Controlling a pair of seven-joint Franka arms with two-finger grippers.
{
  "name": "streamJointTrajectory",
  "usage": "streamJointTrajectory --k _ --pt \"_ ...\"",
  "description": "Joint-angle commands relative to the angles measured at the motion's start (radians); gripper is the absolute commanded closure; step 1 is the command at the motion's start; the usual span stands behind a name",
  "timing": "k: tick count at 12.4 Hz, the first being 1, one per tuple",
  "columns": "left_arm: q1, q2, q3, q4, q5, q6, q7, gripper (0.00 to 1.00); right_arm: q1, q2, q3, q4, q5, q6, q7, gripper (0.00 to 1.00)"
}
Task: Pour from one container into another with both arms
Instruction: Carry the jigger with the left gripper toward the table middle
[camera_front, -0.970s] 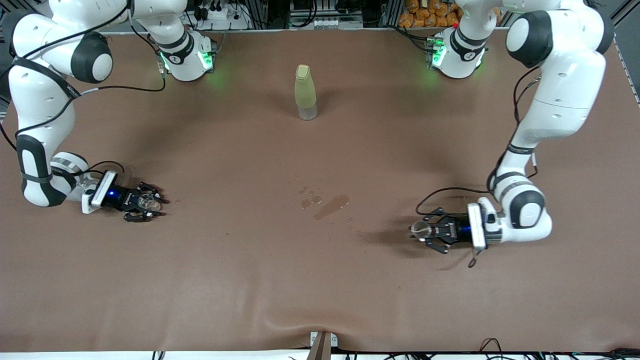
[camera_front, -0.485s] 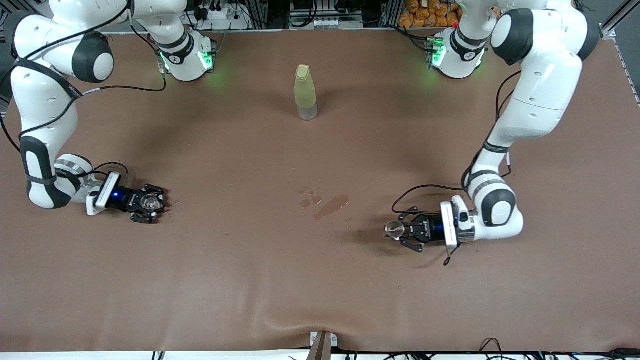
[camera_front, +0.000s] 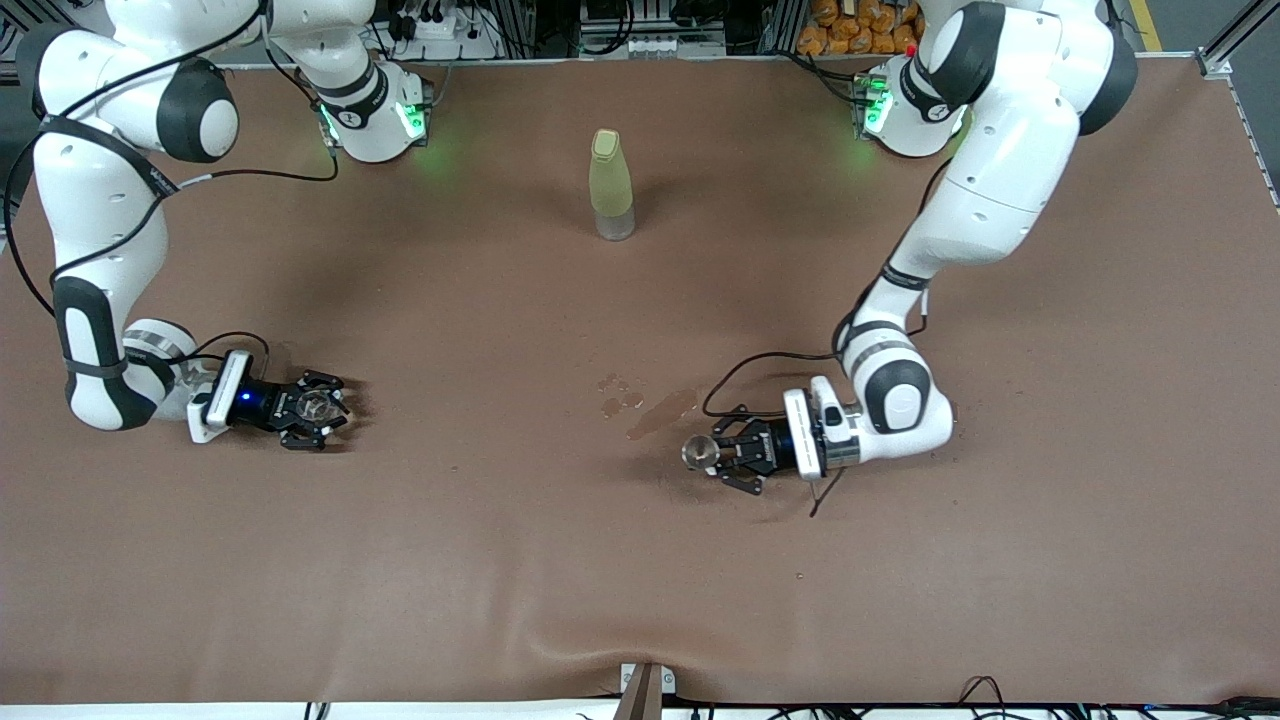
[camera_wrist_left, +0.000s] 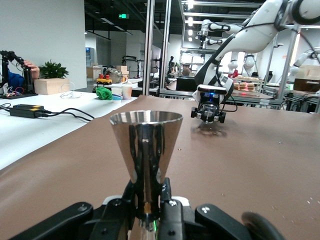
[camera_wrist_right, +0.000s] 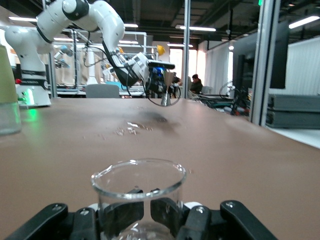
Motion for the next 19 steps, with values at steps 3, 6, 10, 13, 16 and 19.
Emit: streamJointTrajectory --k 3,6,10,13,16,19 --pt "-0.098 -0.005 0.006 -0.006 -0.156 0.096 0.113 1.00 0.050 -0.098 0.027 -0.039 0.015 -0.051 0.060 1.00" --pt "-0.156 0.009 0.006 -0.006 -0.312 0.096 0.238 1.00 0.080 -0.175 0.064 -0.082 0.015 -0.052 0.154 1.00" --pt "-0.224 0.011 0.009 -0.003 -0.346 0.102 0.243 1.00 0.133 -0.350 0.061 -0.194 0.023 -0.025 0.313 1.00" --pt "-0.256 0.014 0.012 -0.003 -0.333 0.102 0.247 1.00 0.163 -0.477 0.050 -0.281 0.023 0.000 0.392 1.00" --pt "-0.268 0.024 0.010 -0.005 -0.338 0.102 0.275 1.00 0.206 -0.572 0.026 -0.332 0.025 0.010 0.470 1.00" --pt "-0.290 0.026 0.013 -0.006 -0.332 0.102 0.275 1.00 0.258 -0.638 0.016 -0.378 0.037 0.062 0.512 1.00"
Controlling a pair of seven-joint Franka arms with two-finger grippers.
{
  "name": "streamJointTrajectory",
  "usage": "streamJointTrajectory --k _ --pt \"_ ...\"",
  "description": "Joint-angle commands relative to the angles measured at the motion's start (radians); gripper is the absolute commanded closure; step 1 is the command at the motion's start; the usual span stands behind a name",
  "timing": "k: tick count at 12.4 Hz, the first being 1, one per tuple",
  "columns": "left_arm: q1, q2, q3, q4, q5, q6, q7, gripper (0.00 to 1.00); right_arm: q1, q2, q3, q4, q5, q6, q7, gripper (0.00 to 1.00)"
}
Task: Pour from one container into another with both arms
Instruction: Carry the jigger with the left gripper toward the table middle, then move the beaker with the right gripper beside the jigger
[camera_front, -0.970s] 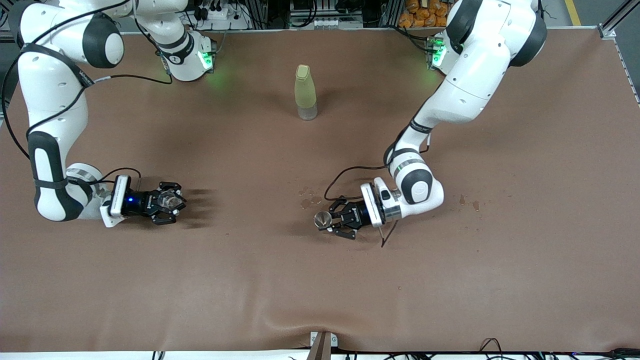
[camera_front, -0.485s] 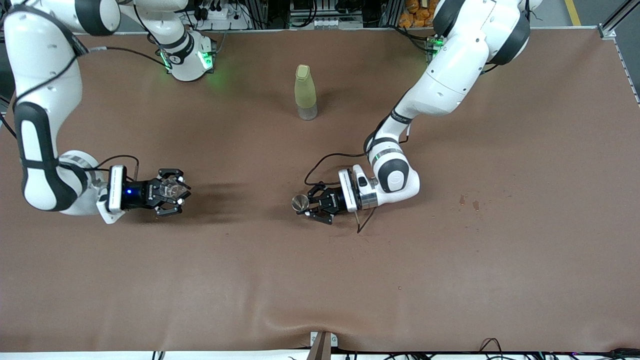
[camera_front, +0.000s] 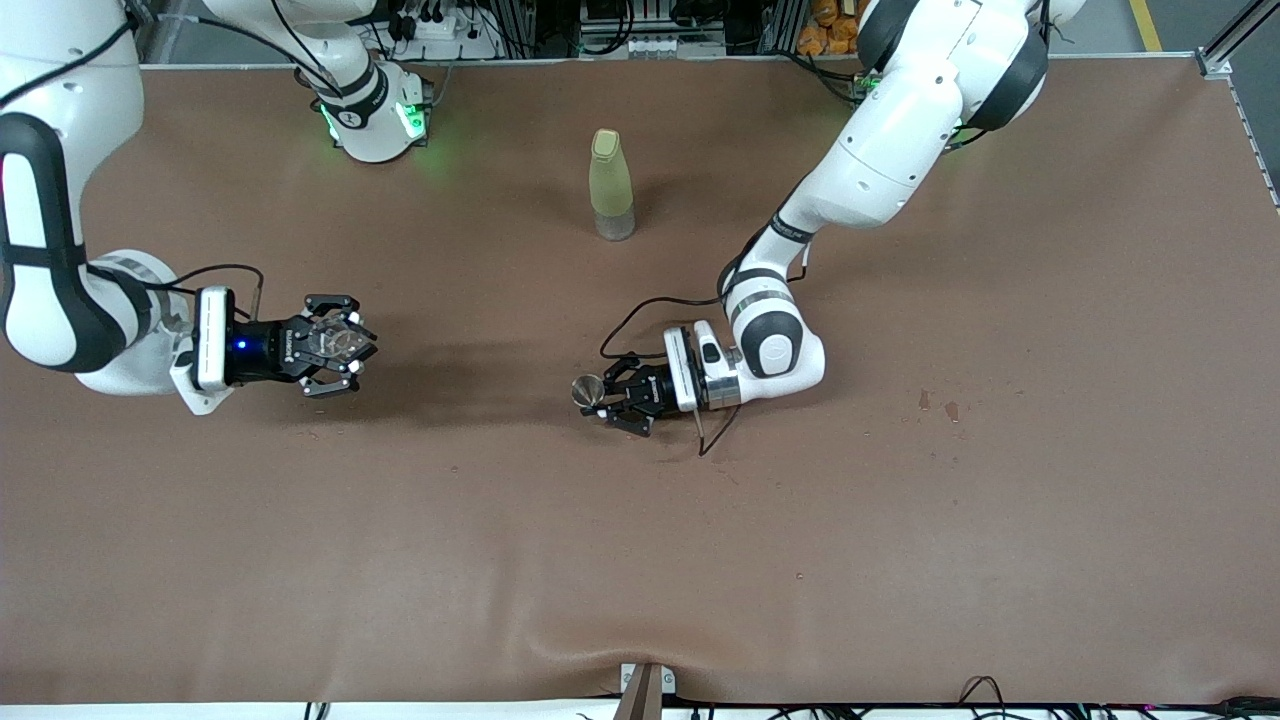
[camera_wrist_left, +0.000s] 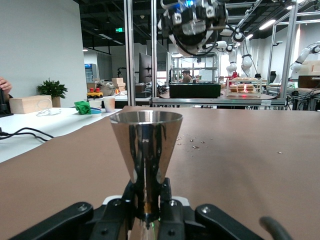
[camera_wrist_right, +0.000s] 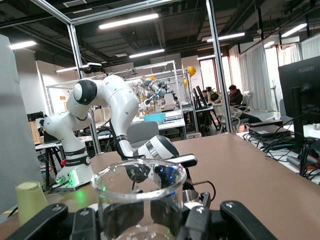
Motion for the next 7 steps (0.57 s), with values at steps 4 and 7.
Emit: streamJointTrajectory --k 4,7 --pt "-0.043 0.008 0.009 0.009 -0.028 0.011 0.022 1.00 0.167 -0.100 -0.022 -0.134 0.154 0.135 0.030 1.00" --pt "-0.052 0.013 0.012 0.009 -0.028 0.017 0.023 1.00 0.254 -0.094 -0.019 -0.140 0.226 0.199 0.029 1.00"
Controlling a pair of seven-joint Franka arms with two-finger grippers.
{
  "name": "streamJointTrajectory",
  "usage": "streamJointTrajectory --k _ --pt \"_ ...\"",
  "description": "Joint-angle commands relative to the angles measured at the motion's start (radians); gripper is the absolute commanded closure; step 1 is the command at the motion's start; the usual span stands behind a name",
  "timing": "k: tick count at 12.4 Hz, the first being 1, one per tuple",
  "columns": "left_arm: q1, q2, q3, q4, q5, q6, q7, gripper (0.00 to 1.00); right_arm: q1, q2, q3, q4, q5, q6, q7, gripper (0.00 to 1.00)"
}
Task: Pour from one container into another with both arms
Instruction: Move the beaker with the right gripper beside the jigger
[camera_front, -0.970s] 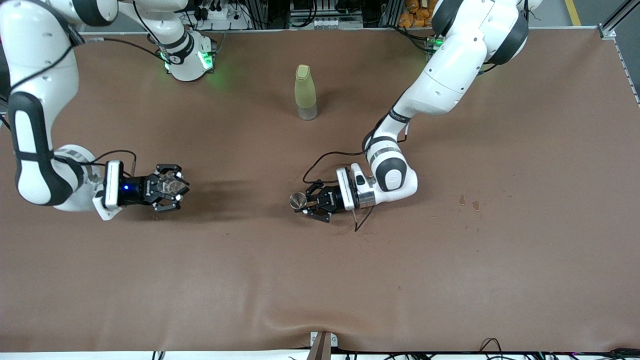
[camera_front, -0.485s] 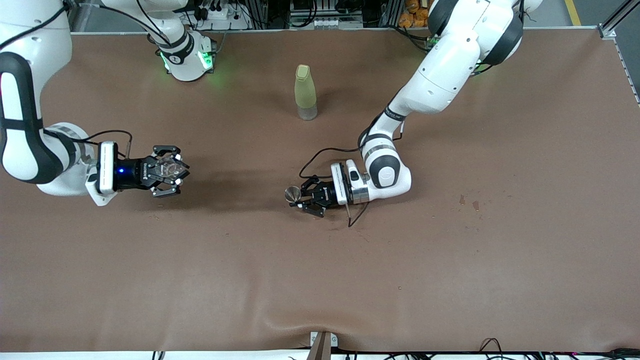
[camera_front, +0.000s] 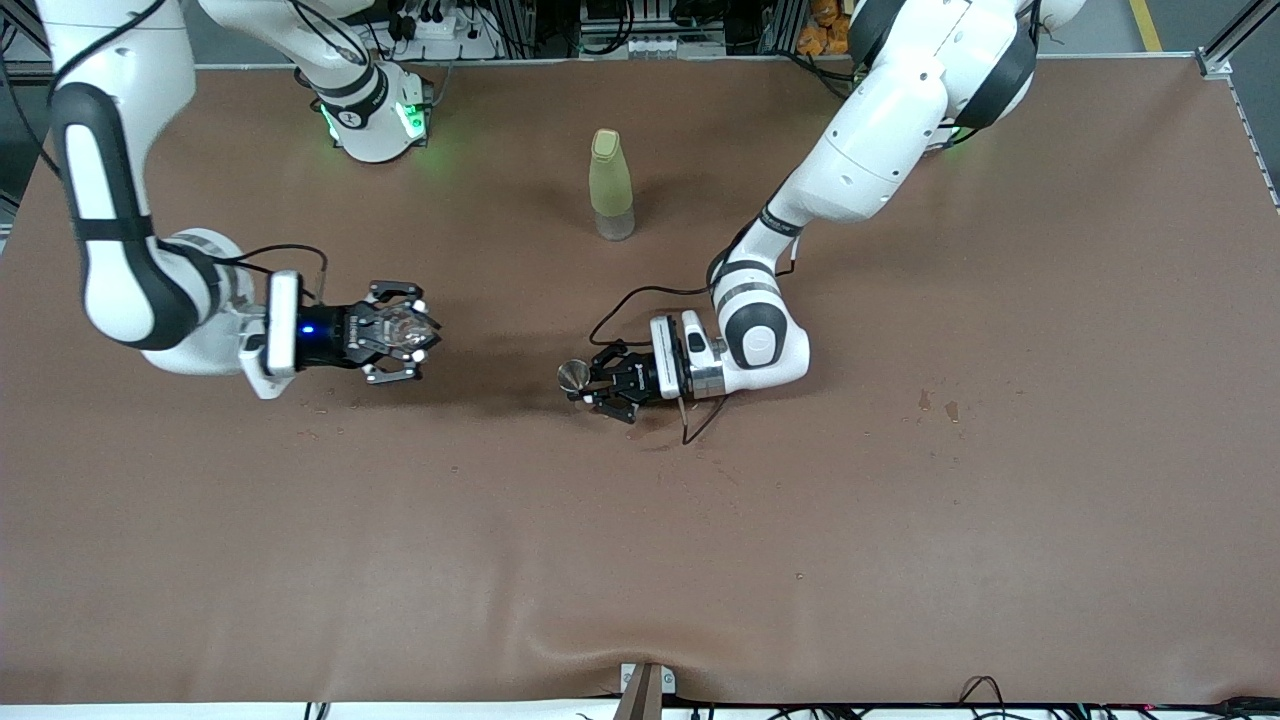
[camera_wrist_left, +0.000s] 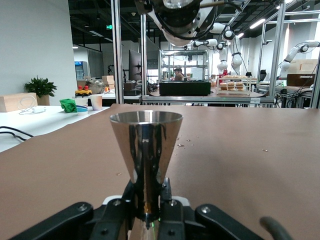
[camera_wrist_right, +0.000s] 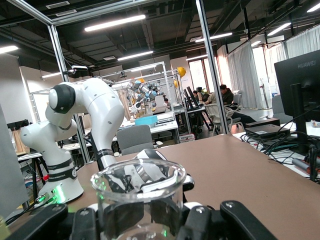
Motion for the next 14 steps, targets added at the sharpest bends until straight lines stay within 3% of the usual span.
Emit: streamJointTrajectory --k 1,8,14 --pt "-0.017 0.006 0.011 0.011 -0.029 0.021 0.023 1.00 0.078 -0.033 -0.012 -0.037 0.071 0.055 0.013 1.00" --pt "-0.035 0.010 0.013 0.026 -0.031 0.053 0.026 1.00 0.272 -0.026 0.015 -0.037 0.290 0.239 0.001 1.00" --pt "-0.018 0.019 0.011 0.025 -0.045 0.000 0.049 1.00 0.313 0.013 0.020 -0.045 0.322 0.296 -0.002 1.00"
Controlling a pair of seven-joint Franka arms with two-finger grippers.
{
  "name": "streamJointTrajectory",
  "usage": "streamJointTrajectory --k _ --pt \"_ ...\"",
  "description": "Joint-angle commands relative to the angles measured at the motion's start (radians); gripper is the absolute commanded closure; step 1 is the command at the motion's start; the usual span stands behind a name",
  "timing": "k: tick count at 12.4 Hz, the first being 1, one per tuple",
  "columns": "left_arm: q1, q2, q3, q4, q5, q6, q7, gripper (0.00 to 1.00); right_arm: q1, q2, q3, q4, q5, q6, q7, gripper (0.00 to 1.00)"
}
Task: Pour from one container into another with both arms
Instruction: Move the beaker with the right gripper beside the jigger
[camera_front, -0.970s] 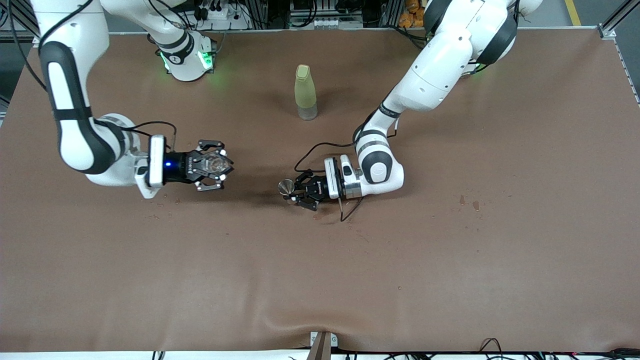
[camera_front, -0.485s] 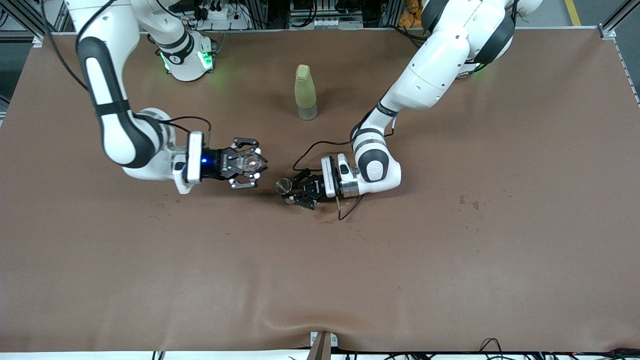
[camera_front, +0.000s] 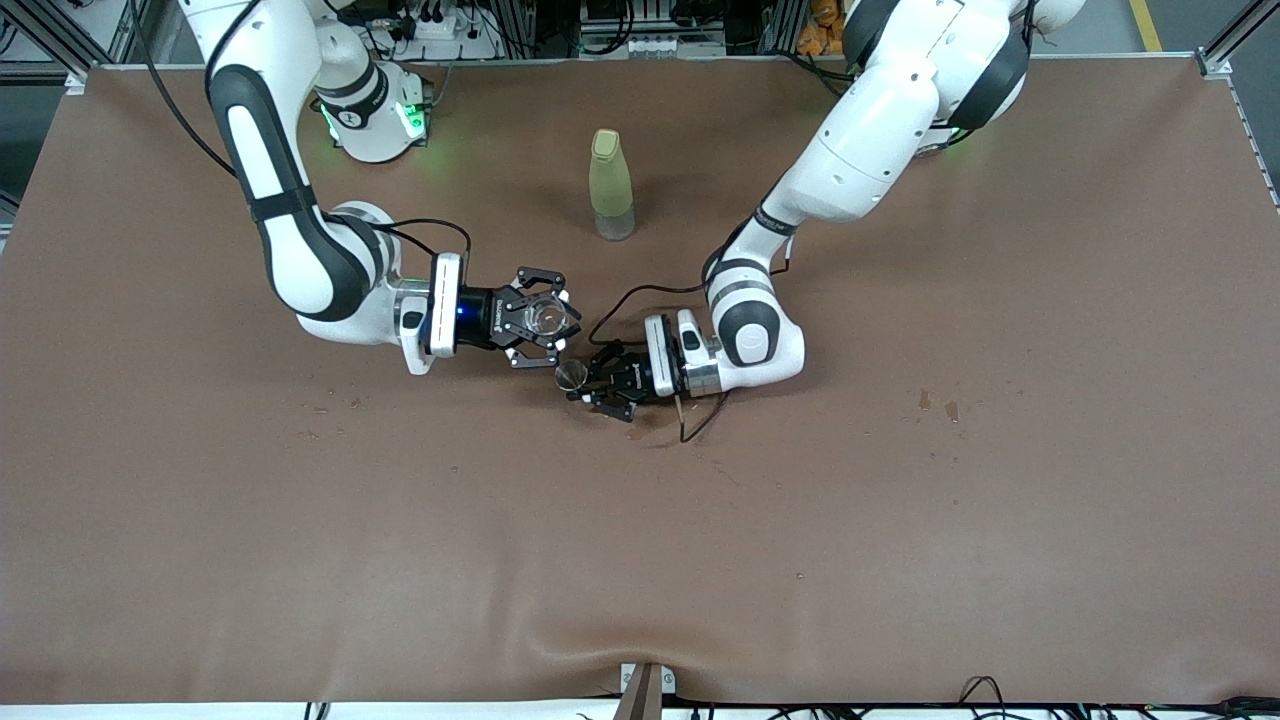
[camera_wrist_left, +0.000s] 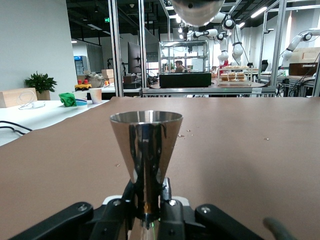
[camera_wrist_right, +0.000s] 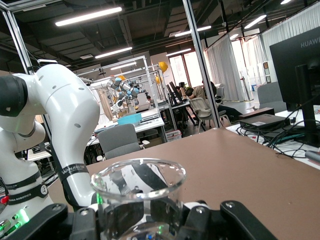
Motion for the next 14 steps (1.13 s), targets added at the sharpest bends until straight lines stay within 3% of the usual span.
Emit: streamJointTrajectory --k 1,7,14 --pt "0.000 0.011 0.003 0.014 -0.045 -0.030 0.027 1.00 0.007 0.022 -0.002 -0.018 0.042 0.003 -0.020 1.00" --pt "0.000 0.012 0.000 0.013 -0.057 -0.042 0.046 1.00 0.014 0.097 0.009 -0.021 0.105 -0.004 -0.089 1.00" --pt "0.000 0.011 0.000 0.011 -0.058 -0.042 0.054 1.00 0.013 0.077 0.057 -0.090 0.159 -0.009 0.041 1.00"
